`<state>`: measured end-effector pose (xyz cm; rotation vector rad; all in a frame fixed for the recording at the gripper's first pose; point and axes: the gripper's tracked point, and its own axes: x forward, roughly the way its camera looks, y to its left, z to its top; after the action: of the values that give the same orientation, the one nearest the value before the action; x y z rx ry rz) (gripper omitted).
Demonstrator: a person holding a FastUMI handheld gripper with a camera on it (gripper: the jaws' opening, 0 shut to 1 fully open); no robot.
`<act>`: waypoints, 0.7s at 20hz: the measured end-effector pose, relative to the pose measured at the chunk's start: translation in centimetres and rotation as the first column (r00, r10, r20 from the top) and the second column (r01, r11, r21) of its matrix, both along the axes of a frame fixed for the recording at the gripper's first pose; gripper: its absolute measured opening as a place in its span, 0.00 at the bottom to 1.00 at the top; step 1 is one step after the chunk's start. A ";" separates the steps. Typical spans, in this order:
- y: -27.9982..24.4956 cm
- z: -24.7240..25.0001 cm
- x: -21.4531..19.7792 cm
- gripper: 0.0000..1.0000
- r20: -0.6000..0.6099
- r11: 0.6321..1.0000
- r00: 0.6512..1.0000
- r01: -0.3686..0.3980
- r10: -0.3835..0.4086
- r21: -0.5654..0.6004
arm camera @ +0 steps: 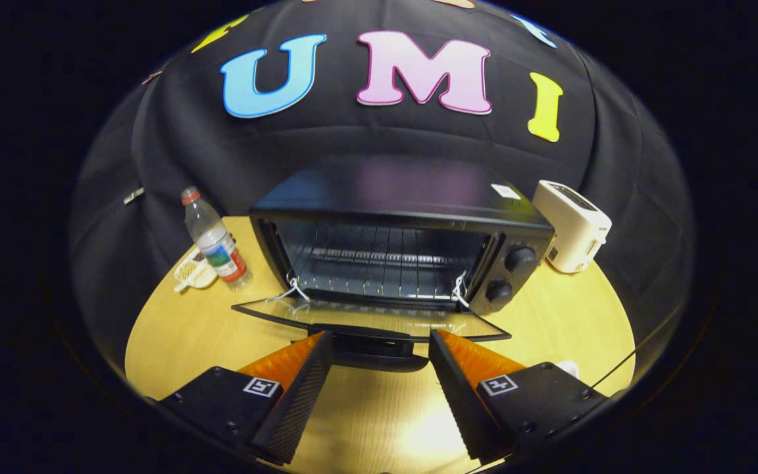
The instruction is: Open the toaster oven, put the food inside, and close the toaster oven door.
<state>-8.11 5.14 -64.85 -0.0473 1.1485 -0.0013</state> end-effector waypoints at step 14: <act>-6.6 1.4 -2.1 0.90 -0.019 0.992 0.994 0.112 -0.111 0.060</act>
<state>-10.23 -1.47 -63.44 0.0711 1.1647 -0.0658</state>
